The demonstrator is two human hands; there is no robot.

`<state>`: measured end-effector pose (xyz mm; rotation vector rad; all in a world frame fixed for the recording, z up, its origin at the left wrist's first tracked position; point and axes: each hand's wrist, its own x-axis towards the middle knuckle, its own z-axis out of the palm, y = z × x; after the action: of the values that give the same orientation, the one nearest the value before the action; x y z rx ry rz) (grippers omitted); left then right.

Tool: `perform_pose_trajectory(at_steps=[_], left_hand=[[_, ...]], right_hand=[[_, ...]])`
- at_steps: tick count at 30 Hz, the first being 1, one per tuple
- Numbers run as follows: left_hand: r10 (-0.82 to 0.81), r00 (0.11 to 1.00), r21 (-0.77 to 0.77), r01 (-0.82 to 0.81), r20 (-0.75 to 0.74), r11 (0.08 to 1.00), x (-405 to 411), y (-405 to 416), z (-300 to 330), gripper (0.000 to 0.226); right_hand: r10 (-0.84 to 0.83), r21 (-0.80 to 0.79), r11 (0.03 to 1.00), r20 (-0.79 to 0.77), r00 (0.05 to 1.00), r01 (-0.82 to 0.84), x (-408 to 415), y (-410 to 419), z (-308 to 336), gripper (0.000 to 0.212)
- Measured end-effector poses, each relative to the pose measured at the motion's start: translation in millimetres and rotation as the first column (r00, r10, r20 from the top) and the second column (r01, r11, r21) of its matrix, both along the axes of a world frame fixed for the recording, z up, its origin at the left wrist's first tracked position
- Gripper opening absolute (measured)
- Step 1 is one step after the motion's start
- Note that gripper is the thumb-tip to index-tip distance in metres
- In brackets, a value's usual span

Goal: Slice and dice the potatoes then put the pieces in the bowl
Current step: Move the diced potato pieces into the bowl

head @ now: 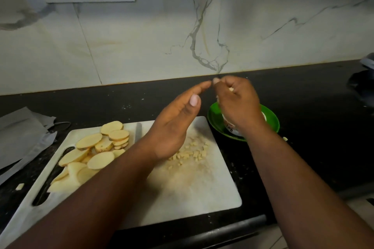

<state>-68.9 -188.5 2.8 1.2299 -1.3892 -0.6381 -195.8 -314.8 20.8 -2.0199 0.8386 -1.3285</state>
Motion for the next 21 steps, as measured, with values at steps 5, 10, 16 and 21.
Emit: perform_pose_trajectory(at_steps=[5, 10, 16, 21], left_hand=[[0.033, 0.997, 0.077, -0.039, 0.067, 0.996, 3, -2, -6, 0.077], [0.052, 0.998, 0.185, -0.057, 0.034, 0.981, 4, -5, -10, 0.084], [0.070, 0.997, 0.192, -0.060, -0.045, 0.980, 4, -4, -9, 0.076], [0.104, 0.994, 0.205, -0.097, -0.027, 0.974, 5, -3, -5, 0.078]], right_hand=[[-0.304, -0.220, 0.947, -0.381, 0.873, 0.233, -30, -27, 6, 0.037], [-0.206, -0.136, 0.979, -0.612, 0.764, 0.155, -27, -28, 0, 0.027], [-0.132, -0.061, 0.991, -0.591, 0.796, 0.119, -23, -27, -5, 0.025], [-0.181, -0.013, 0.978, -0.540, 0.822, 0.206, -23, -29, -6, 0.010]])
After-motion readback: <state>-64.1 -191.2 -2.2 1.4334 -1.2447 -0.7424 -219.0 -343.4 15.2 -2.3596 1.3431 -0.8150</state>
